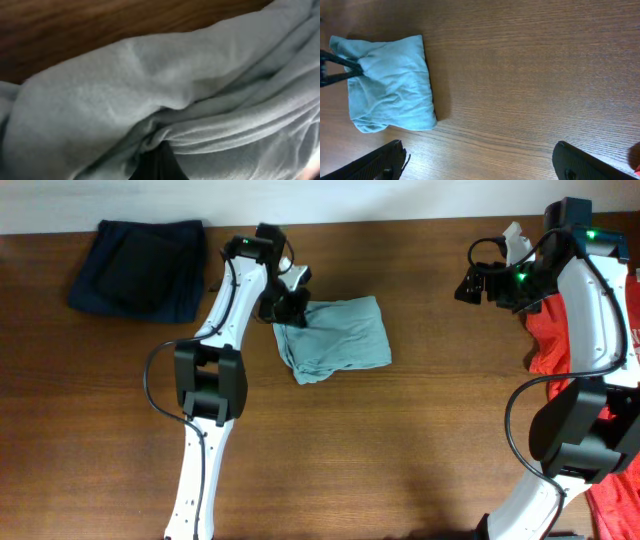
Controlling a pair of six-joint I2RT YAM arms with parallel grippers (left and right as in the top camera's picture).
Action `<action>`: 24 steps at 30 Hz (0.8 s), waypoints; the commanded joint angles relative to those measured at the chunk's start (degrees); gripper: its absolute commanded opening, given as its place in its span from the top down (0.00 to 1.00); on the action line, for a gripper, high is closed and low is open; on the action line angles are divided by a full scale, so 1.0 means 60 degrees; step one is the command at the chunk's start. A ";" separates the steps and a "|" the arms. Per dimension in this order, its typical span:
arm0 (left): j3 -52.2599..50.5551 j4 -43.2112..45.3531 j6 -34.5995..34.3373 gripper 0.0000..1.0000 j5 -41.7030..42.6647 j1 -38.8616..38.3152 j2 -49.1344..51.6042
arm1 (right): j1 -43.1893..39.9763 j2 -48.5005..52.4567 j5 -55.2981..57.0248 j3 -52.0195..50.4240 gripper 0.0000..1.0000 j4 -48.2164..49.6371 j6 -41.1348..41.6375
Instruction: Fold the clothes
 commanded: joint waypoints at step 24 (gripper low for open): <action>0.2758 -0.2983 -0.1300 0.21 -0.1239 0.0033 -0.0911 | -0.0029 -0.0077 0.0051 0.0069 0.01 -0.0033 -0.0069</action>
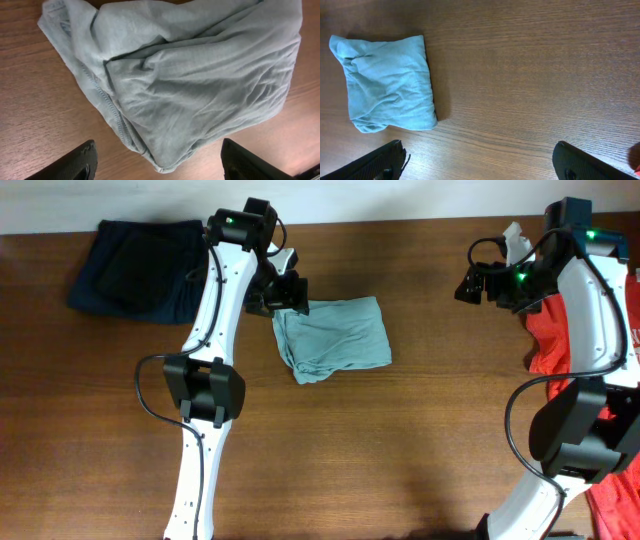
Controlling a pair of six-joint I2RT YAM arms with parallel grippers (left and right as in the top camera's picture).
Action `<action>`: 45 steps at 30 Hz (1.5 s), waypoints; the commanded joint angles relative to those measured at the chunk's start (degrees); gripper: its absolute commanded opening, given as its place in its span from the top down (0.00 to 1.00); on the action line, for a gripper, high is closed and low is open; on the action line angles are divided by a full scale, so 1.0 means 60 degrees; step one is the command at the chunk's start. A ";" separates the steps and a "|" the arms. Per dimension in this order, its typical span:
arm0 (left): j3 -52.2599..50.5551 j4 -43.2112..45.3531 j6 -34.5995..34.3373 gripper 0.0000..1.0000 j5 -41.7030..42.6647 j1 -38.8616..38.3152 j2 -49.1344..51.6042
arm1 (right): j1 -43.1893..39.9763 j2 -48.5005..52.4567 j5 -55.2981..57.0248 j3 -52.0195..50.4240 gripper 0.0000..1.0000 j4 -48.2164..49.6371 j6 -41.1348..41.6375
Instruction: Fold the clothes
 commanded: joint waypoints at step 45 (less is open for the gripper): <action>-0.9551 0.6094 -0.6725 0.01 -0.3031 -0.1249 -0.4940 | -0.0029 -0.0077 0.0051 0.0069 0.02 -0.0033 -0.0073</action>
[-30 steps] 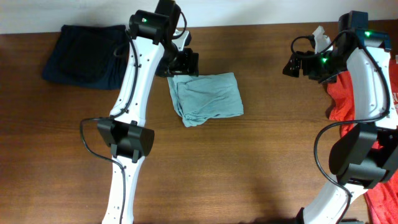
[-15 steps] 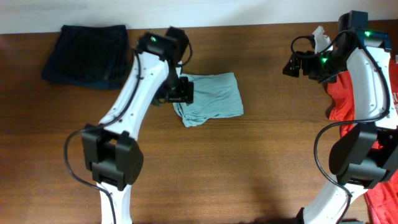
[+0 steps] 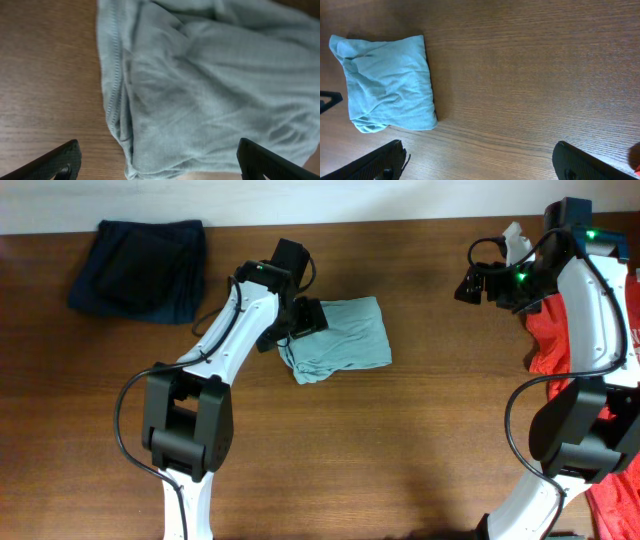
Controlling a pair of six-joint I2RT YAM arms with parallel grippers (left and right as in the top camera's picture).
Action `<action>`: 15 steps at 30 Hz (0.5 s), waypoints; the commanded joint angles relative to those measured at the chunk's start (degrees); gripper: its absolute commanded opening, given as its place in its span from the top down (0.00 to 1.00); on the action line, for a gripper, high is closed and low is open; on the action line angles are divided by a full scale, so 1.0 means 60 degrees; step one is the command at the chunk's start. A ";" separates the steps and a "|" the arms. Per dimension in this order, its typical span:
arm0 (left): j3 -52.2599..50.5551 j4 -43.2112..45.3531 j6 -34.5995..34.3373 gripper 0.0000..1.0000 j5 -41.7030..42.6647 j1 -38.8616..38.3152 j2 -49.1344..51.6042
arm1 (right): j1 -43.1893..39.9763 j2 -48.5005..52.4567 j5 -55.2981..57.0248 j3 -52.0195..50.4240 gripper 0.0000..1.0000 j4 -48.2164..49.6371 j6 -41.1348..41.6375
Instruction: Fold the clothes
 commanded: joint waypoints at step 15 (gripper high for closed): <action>-0.0251 0.0011 -0.2084 0.01 0.0066 -0.0098 0.1264 | -0.0029 -0.0080 0.0047 0.0069 0.01 -0.0033 -0.0066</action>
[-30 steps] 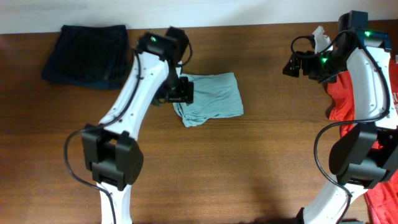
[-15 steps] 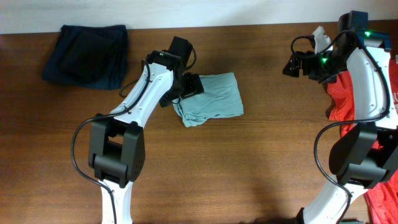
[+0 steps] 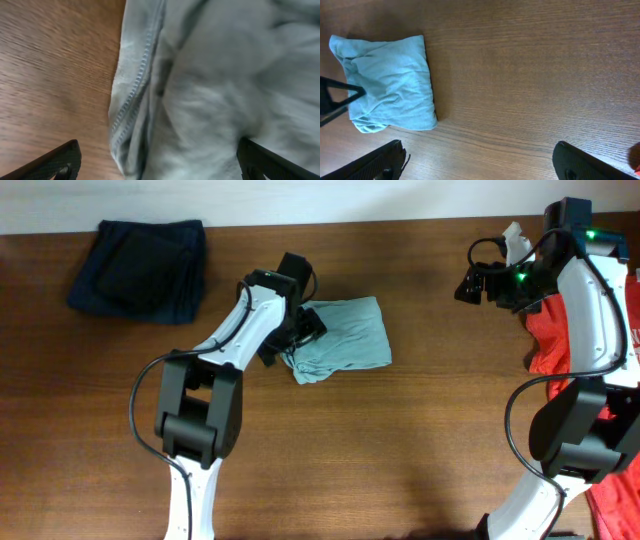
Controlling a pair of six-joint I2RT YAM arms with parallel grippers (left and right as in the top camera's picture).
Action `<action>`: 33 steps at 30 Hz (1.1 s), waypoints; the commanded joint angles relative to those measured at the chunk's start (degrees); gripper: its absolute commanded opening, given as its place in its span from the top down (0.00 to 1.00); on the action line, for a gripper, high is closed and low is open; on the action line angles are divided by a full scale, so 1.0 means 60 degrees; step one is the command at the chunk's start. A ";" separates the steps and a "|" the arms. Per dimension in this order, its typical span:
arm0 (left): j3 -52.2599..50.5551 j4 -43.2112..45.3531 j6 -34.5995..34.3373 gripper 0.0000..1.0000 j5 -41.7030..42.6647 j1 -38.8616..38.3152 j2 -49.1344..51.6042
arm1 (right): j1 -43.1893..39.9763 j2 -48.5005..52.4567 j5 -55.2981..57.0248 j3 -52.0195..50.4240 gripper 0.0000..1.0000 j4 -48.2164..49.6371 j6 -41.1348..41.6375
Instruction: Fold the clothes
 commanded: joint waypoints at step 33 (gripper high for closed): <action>0.0036 -0.0040 0.4630 1.00 -0.0922 -0.0197 0.0798 | -0.0029 -0.0080 0.0047 0.0069 0.01 -0.0033 -0.0066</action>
